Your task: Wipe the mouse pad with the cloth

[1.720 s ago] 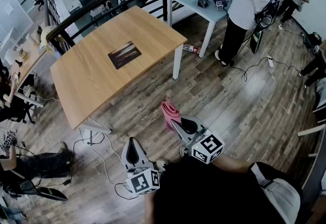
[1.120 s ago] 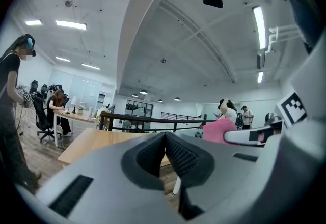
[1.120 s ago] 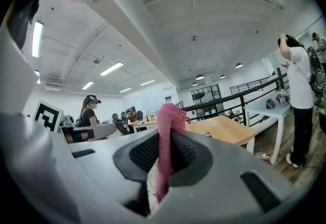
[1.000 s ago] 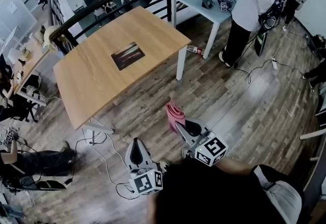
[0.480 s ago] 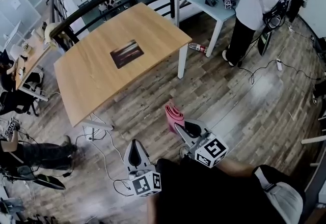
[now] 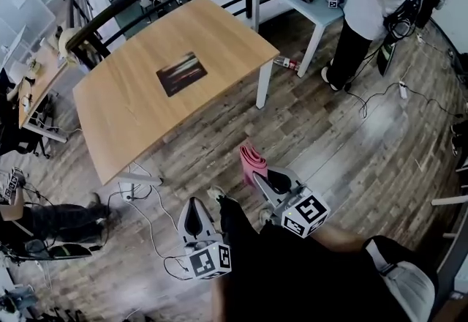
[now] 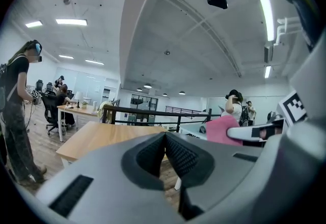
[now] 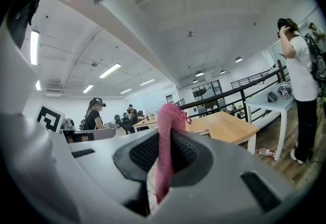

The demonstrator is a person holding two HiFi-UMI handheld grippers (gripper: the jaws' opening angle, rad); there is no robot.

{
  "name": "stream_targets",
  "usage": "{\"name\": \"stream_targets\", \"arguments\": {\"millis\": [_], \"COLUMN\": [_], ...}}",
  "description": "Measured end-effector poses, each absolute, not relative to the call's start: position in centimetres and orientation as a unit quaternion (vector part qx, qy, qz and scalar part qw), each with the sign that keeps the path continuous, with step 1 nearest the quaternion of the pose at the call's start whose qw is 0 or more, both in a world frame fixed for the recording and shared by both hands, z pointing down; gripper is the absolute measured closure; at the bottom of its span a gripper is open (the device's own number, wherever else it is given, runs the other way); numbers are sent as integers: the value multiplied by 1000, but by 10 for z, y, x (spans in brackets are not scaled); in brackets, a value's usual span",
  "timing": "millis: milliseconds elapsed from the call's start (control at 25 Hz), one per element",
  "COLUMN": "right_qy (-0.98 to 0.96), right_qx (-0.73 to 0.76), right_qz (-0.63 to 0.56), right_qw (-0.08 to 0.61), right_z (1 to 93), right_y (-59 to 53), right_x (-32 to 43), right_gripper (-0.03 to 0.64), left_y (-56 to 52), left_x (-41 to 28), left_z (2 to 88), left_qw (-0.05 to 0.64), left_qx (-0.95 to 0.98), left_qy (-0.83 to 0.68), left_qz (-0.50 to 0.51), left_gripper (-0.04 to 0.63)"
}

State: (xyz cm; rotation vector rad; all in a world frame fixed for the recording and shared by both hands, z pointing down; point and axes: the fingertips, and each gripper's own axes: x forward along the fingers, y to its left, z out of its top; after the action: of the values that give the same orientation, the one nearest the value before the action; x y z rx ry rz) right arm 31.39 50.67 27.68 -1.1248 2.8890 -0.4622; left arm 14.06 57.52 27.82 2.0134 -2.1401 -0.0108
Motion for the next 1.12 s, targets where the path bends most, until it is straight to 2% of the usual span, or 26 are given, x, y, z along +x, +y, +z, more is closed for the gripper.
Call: {"name": "stream_targets", "arguments": {"millis": [560, 1120], "right_qy": [908, 893], "right_qx": [-390, -421], "right_qz": [-149, -157], "right_qw": [-8, -20], "right_z": [285, 289], "right_y": [371, 253], "right_x": [198, 96], "right_gripper": [561, 562], "left_y": [419, 296], "left_x": [26, -76], "left_z": [279, 305], "left_qw": [110, 136], "left_qx": [718, 753], "left_qy": [-687, -643], "left_qz": [-14, 32], "left_gripper": [572, 572]}}
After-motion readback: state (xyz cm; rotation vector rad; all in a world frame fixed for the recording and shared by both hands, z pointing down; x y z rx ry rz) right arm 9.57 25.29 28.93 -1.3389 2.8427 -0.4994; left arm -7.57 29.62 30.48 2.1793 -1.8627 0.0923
